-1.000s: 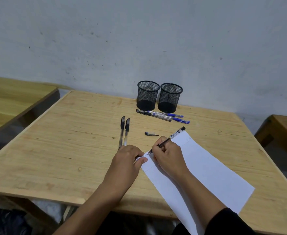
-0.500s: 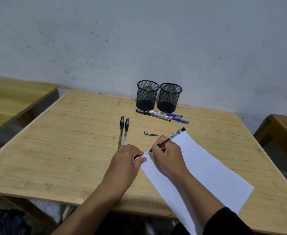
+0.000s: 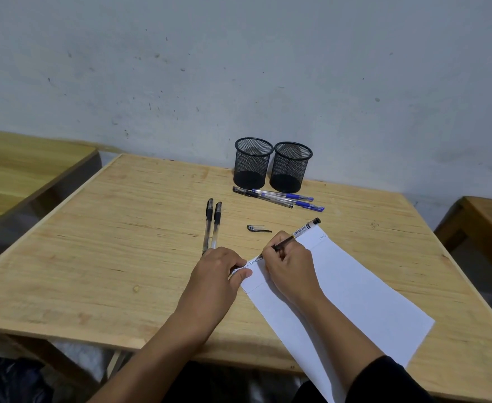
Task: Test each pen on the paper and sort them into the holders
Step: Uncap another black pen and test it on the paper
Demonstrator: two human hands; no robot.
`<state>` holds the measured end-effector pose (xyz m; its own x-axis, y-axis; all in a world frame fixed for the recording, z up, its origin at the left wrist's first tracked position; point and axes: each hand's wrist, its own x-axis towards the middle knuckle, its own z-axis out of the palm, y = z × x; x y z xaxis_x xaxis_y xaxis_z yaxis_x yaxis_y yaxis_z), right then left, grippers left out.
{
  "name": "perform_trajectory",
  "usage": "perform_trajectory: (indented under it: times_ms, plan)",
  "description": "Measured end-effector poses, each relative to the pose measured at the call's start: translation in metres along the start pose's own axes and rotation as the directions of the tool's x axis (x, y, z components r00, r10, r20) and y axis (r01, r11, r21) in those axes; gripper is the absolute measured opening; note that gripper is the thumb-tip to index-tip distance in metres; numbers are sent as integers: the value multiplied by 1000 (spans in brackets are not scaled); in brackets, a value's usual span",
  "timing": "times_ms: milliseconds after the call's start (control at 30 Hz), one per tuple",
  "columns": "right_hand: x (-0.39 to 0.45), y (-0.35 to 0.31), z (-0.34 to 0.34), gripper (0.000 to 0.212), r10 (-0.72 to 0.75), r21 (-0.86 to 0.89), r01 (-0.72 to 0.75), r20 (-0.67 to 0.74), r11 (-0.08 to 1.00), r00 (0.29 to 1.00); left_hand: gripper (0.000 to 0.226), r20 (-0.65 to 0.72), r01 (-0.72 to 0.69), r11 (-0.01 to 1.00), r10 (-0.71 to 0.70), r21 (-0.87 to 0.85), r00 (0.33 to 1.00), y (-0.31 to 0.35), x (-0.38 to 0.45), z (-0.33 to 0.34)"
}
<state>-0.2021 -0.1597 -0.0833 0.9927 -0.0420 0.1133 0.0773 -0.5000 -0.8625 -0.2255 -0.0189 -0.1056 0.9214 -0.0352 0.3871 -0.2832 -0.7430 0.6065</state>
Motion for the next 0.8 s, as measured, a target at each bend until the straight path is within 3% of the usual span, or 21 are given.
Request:
perform_trajectory:
  times_ms: [300,467,567,800]
  plan:
    - [0,-2,-1,15,24,3,-24,-16,1000,1000,12,12,11,1000,-11,-3,1000,1,1,-1]
    - [7,3,-8,19,192,247,-167,-80,955,978,14,0,20,1000,-20,12,1000,10,19,-4]
    - [14,3,-19,13,240,308,-192,-128,932,962,17,-12,38,999,-38,25,999,17,46,-1]
    - [23,-7,-47,21,329,487,-245,-95,838,939,30,238,128,972,-174,196,955,13,94,12]
